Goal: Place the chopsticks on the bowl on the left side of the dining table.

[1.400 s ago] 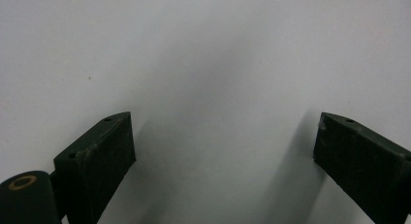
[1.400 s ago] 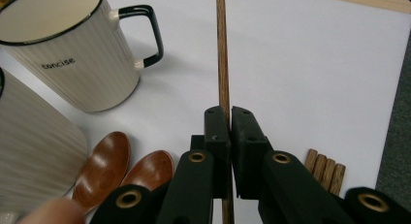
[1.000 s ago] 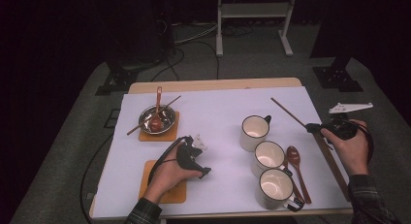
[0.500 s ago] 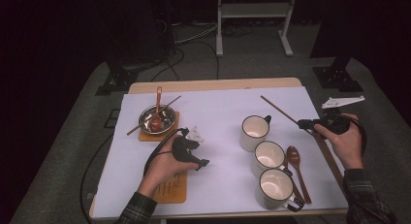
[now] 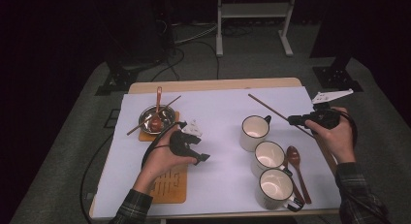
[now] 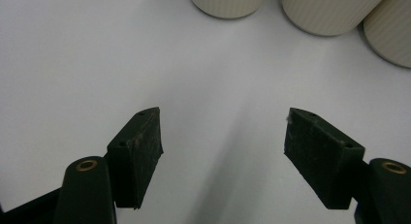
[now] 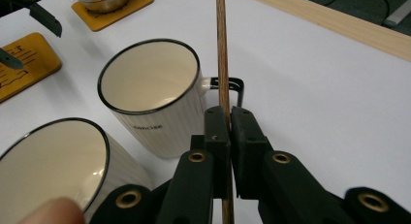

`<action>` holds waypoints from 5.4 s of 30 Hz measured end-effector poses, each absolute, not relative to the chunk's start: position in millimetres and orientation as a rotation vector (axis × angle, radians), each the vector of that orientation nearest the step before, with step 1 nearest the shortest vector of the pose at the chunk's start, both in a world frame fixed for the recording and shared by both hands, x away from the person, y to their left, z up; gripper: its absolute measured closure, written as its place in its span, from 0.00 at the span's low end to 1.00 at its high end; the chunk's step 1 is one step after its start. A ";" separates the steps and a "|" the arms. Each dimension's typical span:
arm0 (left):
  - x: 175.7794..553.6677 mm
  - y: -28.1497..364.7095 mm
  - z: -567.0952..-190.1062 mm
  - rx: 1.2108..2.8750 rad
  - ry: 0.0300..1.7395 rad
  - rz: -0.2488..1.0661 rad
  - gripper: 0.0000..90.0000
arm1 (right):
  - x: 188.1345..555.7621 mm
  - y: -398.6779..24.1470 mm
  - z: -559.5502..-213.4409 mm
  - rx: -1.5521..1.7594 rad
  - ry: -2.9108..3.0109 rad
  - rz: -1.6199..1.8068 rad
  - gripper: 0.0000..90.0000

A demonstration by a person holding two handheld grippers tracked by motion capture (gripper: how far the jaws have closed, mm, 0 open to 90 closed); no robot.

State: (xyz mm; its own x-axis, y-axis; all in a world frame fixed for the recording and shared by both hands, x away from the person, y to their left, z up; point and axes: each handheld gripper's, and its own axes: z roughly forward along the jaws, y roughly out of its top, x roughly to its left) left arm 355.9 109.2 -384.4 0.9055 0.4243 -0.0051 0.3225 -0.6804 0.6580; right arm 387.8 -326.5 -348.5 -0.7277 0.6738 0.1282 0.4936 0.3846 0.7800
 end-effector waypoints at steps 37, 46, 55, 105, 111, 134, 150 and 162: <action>368.6 103.8 -338.0 2.333 0.400 0.204 0.41 | 408.1 -269.3 -341.7 0.815 2.609 1.267 0.95; 368.5 103.8 -333.4 2.316 0.397 0.219 0.40 | 409.6 -251.9 -342.6 0.765 2.657 1.259 0.95; 366.3 104.6 -330.2 2.291 0.412 0.231 0.41 | 407.8 -236.3 -344.1 0.714 2.700 1.248 0.95; 363.4 98.0 -335.8 2.341 0.310 0.240 0.50 | 402.6 -159.7 -335.8 0.221 2.957 1.267 0.95; 363.0 96.3 -337.2 2.346 0.277 0.213 0.52 | 403.3 -153.1 -332.8 0.153 2.989 1.272 0.95; 365.2 90.8 -342.9 2.369 0.258 0.104 0.81 | 406.1 -142.4 -332.4 0.066 3.049 1.273 0.95; 365.1 91.6 -341.7 2.389 0.222 0.037 0.93 | 408.0 -138.6 -331.5 0.009 3.074 1.275 0.94; 365.4 92.0 -343.1 2.395 0.233 -0.004 0.94 | 407.6 -140.0 -333.7 0.004 3.087 1.272 0.87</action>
